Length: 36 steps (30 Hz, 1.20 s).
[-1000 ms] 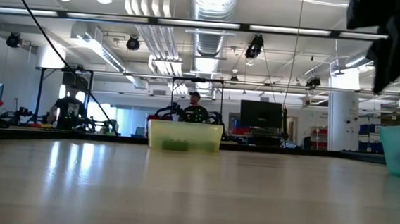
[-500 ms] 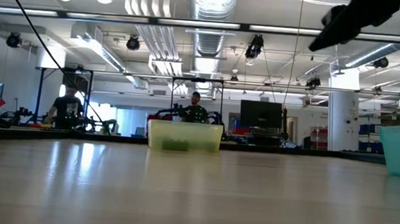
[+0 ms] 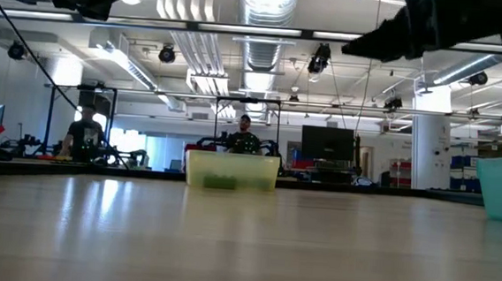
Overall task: Sort & place blocks by color
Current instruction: Return to Home Position
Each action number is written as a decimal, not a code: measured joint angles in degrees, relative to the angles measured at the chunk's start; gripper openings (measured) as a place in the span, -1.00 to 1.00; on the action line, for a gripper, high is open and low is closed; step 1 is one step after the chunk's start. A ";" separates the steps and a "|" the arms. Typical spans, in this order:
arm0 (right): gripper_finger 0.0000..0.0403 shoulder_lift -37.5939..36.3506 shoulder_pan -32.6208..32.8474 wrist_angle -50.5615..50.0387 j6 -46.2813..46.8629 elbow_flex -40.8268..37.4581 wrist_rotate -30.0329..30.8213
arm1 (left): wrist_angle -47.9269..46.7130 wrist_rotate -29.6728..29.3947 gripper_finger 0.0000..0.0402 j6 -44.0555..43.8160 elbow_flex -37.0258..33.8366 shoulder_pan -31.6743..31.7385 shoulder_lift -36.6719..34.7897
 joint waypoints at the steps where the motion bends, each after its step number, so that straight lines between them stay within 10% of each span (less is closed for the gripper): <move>1: -0.05 -1.00 -1.88 -0.14 -0.06 -1.00 -1.28 | 0.00 -0.01 -0.79 0.00 -1.00 0.53 -1.46; 11: -0.18 -15.15 -11.88 0.01 0.02 -11.29 -7.85 | 8.25 -0.68 -0.97 -0.66 -14.64 7.70 -14.07; 36: -0.57 -50.06 -15.06 -17.47 -0.07 -23.46 -7.23 | -2.15 -1.65 -1.00 -3.29 -14.74 10.83 -19.40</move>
